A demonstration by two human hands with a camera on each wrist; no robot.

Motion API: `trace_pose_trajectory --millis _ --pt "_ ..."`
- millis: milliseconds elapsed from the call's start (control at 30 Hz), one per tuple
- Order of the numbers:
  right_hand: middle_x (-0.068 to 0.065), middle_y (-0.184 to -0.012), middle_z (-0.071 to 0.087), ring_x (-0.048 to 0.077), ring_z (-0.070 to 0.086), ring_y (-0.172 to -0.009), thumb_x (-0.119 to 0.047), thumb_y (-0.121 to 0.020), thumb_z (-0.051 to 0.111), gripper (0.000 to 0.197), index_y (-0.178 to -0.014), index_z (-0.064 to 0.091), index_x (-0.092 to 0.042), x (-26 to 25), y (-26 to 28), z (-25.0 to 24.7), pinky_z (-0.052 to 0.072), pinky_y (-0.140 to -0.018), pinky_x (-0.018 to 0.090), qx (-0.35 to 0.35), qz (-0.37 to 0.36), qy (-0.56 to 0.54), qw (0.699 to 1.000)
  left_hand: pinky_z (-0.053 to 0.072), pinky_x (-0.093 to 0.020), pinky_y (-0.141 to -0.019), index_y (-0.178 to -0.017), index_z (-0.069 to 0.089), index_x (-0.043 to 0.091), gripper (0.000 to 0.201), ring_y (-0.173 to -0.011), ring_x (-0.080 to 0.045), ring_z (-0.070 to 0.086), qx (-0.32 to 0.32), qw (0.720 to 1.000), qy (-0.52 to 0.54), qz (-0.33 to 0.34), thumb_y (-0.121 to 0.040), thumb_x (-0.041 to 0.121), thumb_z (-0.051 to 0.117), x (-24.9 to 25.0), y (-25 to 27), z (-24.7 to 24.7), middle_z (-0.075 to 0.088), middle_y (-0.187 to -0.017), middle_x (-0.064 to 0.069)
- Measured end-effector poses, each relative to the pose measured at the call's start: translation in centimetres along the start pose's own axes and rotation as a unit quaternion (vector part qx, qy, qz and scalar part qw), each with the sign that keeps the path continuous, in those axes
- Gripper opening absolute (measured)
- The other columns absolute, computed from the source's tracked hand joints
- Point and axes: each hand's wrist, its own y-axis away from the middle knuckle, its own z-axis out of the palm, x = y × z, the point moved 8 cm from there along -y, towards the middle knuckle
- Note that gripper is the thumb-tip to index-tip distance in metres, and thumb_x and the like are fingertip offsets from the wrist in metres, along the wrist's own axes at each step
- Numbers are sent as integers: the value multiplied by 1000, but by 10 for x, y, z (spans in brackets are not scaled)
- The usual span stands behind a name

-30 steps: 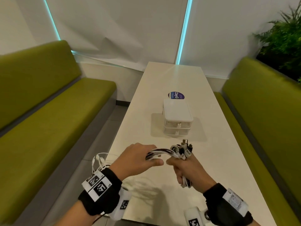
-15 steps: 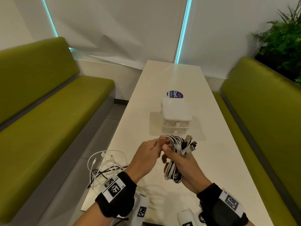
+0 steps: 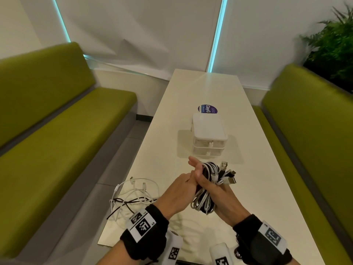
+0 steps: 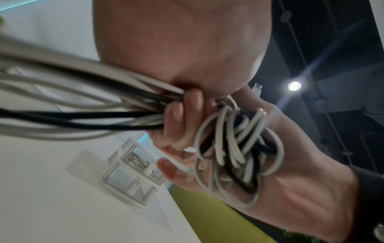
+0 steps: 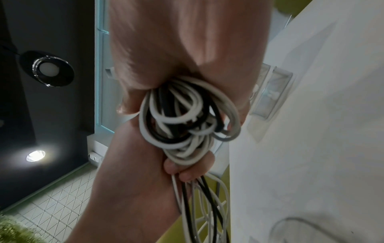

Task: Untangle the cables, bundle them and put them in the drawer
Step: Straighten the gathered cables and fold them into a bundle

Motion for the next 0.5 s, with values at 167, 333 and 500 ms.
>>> trace_pose_trajectory --millis 167,333,500 --pt "-2 -121 70 13 63 -118 -44 -81 70 46 -116 68 -15 5 -2 -9 57 -87 45 47 -1 -25 999 52 -52 -88 -108 63 24 58 -94 -28 68 -42 997 39 -47 -90 67 29 -7 -4 3 71 -101 -10" --pt "-7 -120 70 8 62 -117 -56 -88 59 33 -105 73 -32 11 0 -2 50 -100 52 123 -3 -5 992 48 -29 -94 -125 51 22 42 -112 -11 59 -35 999 -27 17 -106 39 17 25 12 5 63 -118 1" --pt "-6 -123 69 10 65 -108 -72 -71 66 68 -98 63 -10 10 2 -9 51 -89 46 174 -19 -74 982 46 -33 -102 -135 48 42 55 -117 1 56 -137 988 65 27 -91 72 35 24 26 10 59 -128 17"
